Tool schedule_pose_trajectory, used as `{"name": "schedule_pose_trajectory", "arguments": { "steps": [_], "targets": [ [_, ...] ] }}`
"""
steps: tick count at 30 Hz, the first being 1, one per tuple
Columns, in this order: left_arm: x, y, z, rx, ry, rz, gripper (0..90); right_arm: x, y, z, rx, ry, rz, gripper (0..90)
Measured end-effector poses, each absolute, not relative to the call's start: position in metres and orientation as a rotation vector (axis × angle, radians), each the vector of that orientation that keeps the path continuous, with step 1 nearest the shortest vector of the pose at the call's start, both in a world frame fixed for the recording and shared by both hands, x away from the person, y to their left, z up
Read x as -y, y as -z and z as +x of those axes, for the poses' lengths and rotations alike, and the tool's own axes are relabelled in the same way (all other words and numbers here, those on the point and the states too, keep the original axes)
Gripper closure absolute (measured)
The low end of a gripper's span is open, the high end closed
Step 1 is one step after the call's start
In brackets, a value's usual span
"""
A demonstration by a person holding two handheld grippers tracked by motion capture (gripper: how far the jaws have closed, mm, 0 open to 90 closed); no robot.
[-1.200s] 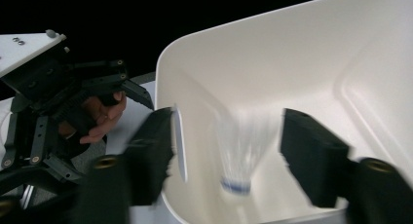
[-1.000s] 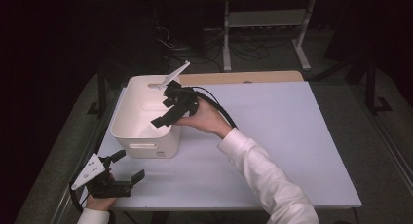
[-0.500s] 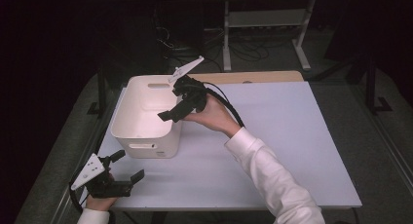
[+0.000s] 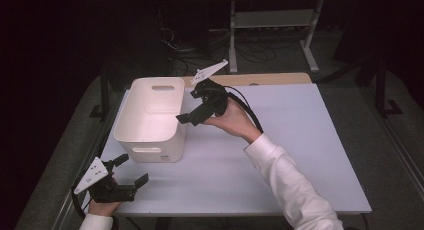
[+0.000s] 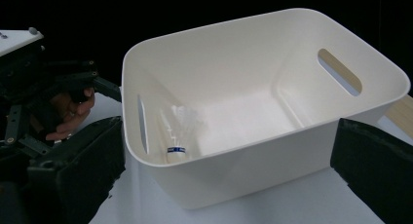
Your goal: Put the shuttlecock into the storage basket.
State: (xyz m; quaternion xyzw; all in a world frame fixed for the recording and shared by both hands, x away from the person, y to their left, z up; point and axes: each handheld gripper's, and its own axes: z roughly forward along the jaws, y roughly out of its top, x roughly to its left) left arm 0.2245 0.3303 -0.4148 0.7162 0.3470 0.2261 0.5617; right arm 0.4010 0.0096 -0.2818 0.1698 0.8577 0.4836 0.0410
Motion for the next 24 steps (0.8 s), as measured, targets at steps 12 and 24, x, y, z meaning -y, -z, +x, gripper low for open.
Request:
{"name": "schedule_pose_trajectory", "arguments": {
  "steps": [12,24],
  "targets": [
    [-0.329,0.415,0.226,-0.822,-0.531,1.688,0.0,0.01,0.283,0.399,-2.586,-1.504,0.555,0.0],
    [-0.328,0.416,0.226,-0.826,-0.527,1.683,0.0,0.025,0.288,0.396,-2.571,-1.536,0.619,0.0]
  ]
}}
